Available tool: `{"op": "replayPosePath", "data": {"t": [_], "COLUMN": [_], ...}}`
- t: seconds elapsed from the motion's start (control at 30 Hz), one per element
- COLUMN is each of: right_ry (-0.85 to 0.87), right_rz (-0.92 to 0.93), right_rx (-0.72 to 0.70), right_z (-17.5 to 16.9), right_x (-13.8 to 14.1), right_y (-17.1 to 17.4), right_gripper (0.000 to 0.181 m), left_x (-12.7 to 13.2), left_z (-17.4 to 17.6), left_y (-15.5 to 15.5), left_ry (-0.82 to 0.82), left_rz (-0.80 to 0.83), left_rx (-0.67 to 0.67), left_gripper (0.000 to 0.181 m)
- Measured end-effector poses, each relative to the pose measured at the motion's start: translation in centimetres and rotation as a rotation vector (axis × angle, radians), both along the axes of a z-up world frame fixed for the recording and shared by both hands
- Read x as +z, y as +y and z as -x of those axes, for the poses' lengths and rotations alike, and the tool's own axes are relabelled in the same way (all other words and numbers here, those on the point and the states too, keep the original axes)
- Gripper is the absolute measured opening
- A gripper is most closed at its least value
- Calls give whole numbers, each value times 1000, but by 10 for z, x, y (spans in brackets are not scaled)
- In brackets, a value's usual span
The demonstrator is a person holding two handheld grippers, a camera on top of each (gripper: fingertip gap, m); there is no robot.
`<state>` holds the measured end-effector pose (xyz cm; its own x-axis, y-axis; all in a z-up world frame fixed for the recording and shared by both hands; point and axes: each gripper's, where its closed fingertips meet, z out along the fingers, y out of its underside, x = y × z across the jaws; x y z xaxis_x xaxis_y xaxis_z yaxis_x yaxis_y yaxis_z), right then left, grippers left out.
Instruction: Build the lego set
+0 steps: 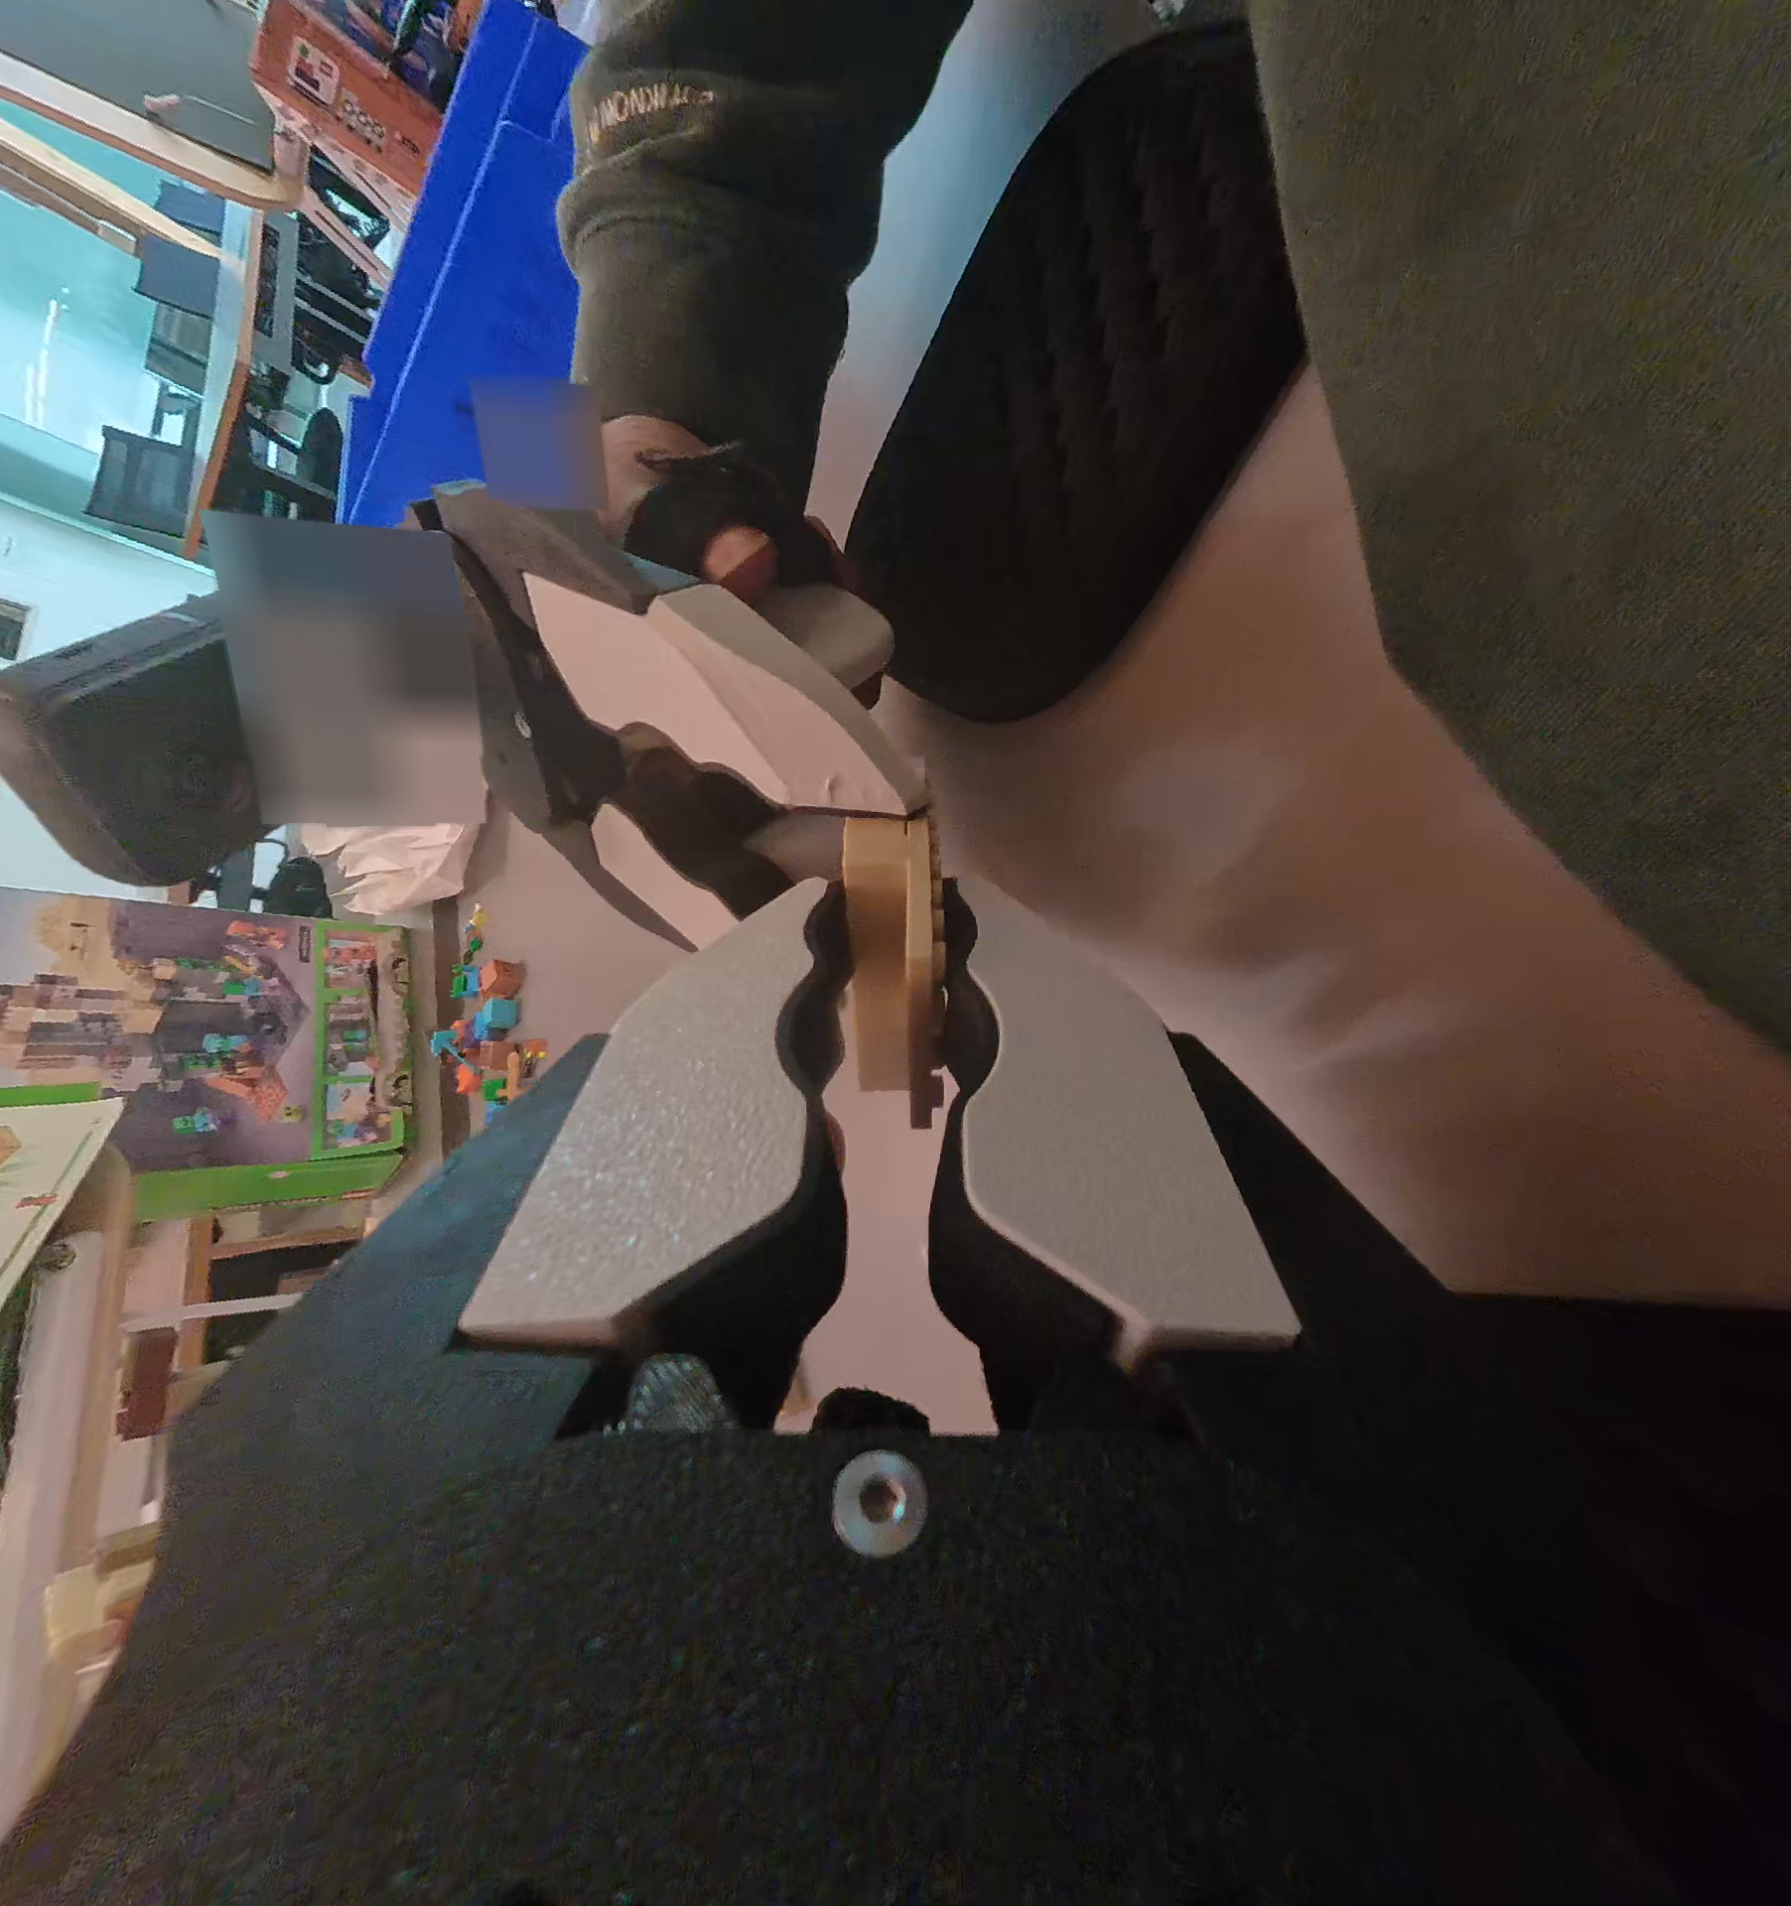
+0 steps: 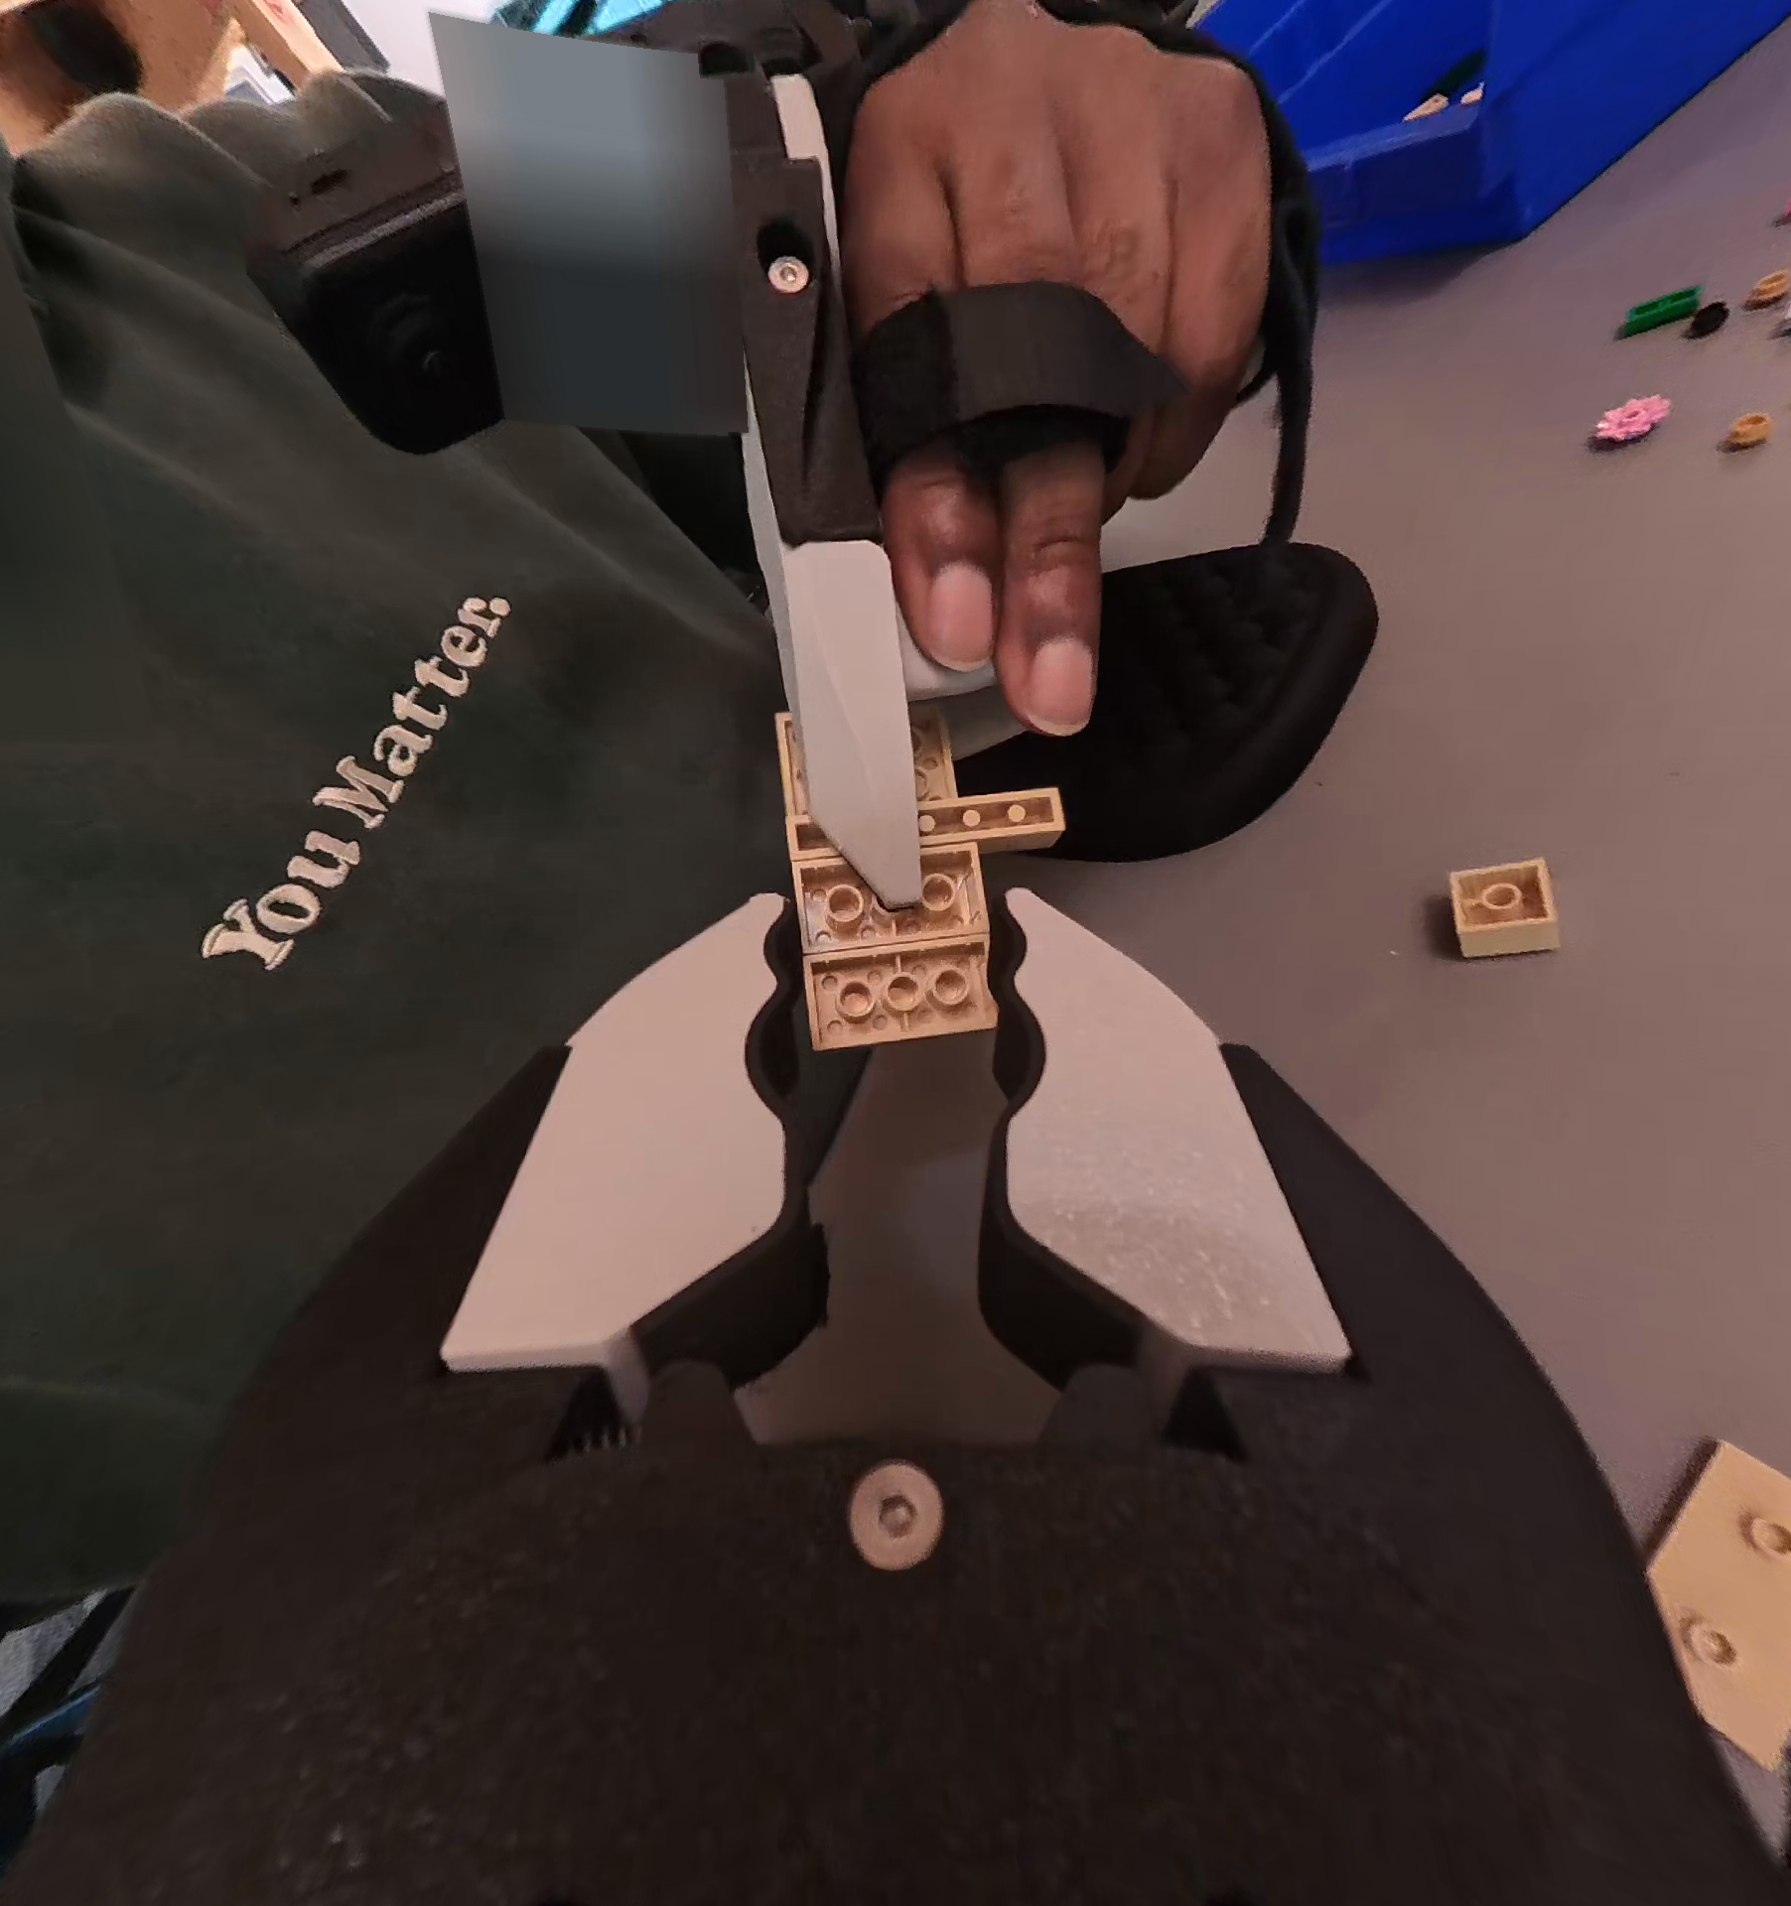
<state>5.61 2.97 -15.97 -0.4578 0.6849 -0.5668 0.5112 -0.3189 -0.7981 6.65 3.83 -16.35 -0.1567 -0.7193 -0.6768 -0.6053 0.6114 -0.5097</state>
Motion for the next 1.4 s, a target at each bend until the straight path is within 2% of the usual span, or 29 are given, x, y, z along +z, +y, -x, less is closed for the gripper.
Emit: {"op": "replayPosePath", "data": {"t": [0.23, 0.3, 0.4, 0.57, 1.1, 1.2, 1.33, 1.4], "right_ry": [20, 20, 21, 29, 40, 57, 71, 73], "right_rz": [23, 34, 40, 39, 1, 32, 10, 18], "right_rx": [-17, -14, -11, 11, 23, -6, -11, -16], "right_z": [0, 0, 0, 2, 2, 2, 1, 1], "right_x": [6, 6, 5, 9, 8, 15, 18, 19], "right_y": [6, 6, 6, 3, -7, 0, 2, 3], "right_gripper": [34, 34, 34, 34, 34, 34, 34, 34], "left_x": [8, 9, 9, 3, 0, 8, 13, 14], "left_z": [-2, 0, 7, 8, 8, 7, 11, 13], "left_y": [4, 8, 14, 10, 0, 6, 15, 15], "left_ry": [-115, -120, -126, -92, -72, -144, -177, -189], "left_rz": [-35, -84, -69, -55, 65, 41, 26, 35], "left_rx": [27, 42, 82, 58, 42, 64, 114, 114], "left_gripper": [16, 23, 31, 17, 16, 16, 33, 34]}}
